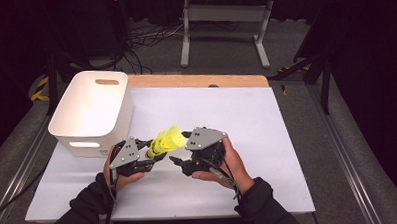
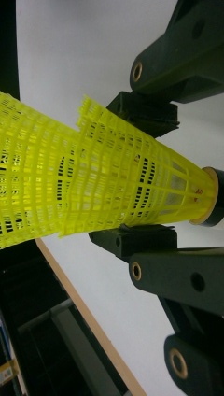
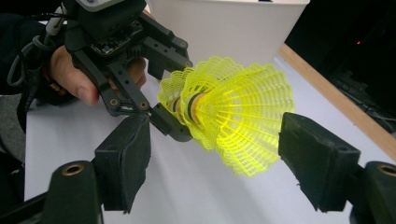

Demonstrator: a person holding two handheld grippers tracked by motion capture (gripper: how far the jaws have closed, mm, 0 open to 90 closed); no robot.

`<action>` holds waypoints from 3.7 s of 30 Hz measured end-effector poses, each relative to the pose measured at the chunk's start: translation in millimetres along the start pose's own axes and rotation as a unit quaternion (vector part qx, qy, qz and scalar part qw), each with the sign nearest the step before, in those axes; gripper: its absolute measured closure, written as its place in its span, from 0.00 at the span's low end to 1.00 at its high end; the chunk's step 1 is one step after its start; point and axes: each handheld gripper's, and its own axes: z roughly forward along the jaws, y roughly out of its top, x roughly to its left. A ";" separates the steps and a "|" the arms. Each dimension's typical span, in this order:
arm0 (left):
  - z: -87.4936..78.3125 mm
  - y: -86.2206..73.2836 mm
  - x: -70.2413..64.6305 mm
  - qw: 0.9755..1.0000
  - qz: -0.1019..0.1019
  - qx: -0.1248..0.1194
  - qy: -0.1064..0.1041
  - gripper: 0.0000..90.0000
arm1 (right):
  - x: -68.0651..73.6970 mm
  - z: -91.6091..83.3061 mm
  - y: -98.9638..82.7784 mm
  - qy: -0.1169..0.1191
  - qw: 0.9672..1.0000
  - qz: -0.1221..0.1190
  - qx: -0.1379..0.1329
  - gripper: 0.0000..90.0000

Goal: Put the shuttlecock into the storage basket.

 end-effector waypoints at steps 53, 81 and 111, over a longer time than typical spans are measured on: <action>-21.4 -1.0 4.1 1.000 0.003 -0.005 0.019 0.58 | -21.4 -46.4 -90.0 -0.132 0.991 0.004 -0.024 0.23; -44.4 -1.0 10.6 0.999 0.003 -0.015 0.048 0.58 | -28.2 -75.8 -163.5 -0.174 0.983 0.057 -0.028 0.17; -72.5 7.7 20.8 0.996 -0.006 -0.047 0.081 0.59 | -22.2 -63.5 -167.5 -0.164 0.985 0.051 -0.026 0.16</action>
